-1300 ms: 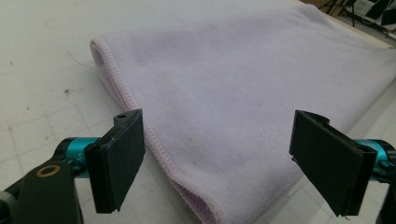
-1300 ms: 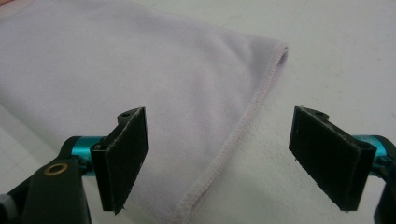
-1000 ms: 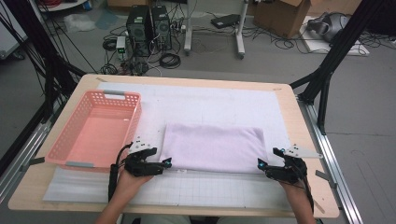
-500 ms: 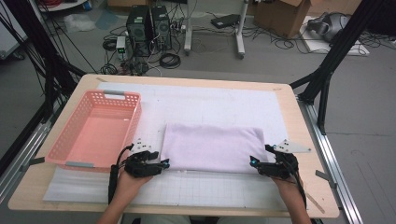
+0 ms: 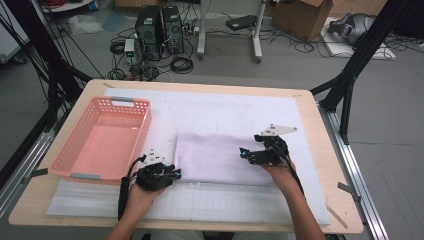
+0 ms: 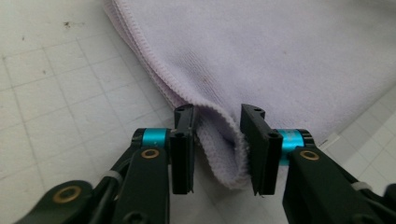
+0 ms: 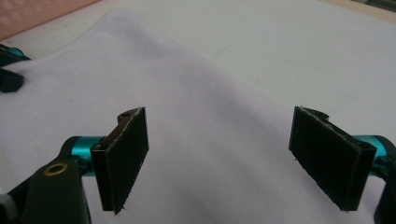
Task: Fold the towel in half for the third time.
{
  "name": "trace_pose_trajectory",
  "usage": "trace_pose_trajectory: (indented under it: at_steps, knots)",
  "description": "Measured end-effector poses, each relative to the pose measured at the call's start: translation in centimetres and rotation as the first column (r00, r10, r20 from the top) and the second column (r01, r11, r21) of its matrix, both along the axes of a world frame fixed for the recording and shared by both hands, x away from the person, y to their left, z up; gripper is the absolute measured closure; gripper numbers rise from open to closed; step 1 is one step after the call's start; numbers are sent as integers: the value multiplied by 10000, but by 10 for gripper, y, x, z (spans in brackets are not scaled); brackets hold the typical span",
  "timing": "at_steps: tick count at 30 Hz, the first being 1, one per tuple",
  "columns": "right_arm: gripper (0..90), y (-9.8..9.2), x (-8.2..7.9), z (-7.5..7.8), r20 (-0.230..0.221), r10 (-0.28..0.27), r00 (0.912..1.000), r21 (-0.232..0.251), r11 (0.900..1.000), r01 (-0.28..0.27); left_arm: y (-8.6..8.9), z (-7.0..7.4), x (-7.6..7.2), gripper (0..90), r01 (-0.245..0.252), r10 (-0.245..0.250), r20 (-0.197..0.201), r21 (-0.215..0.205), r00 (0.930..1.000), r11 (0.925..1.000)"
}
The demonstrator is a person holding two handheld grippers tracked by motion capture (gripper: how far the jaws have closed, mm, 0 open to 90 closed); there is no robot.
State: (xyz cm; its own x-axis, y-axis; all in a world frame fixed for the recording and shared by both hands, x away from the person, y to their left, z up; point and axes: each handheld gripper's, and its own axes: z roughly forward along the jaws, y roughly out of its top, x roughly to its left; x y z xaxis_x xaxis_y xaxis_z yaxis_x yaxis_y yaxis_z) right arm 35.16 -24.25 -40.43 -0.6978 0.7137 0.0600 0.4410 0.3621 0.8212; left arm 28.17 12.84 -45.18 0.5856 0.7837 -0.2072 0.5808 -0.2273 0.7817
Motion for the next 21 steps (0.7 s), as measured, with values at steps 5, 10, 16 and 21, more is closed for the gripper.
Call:
trace_pose_trajectory:
  at_steps: [5, 10, 16, 21]
  knots:
    - [186, 33, 24, 8, -270, 615, 9977, -249, 9978, -621, -3, -1, -2, 740, -199, 199, -2, -87, 9998, 9998]
    - [206, 71, 47, 5, -704, 1251, 9896, -728, 9888, -1301, -2, -1, -1, 753, -257, 252, -178, -273, 9995, 9993]
    - [308, 102, 68, 9, -899, 1703, 9813, -806, 9808, -1777, 1, -1, 0, 758, -266, 245, -428, -491, 9988, 9984]
    - [389, 123, 82, 10, -1051, 2015, 9738, -808, 9743, -2103, 3, -1, 1, 756, -312, 274, -588, -652, 9979, 9974]
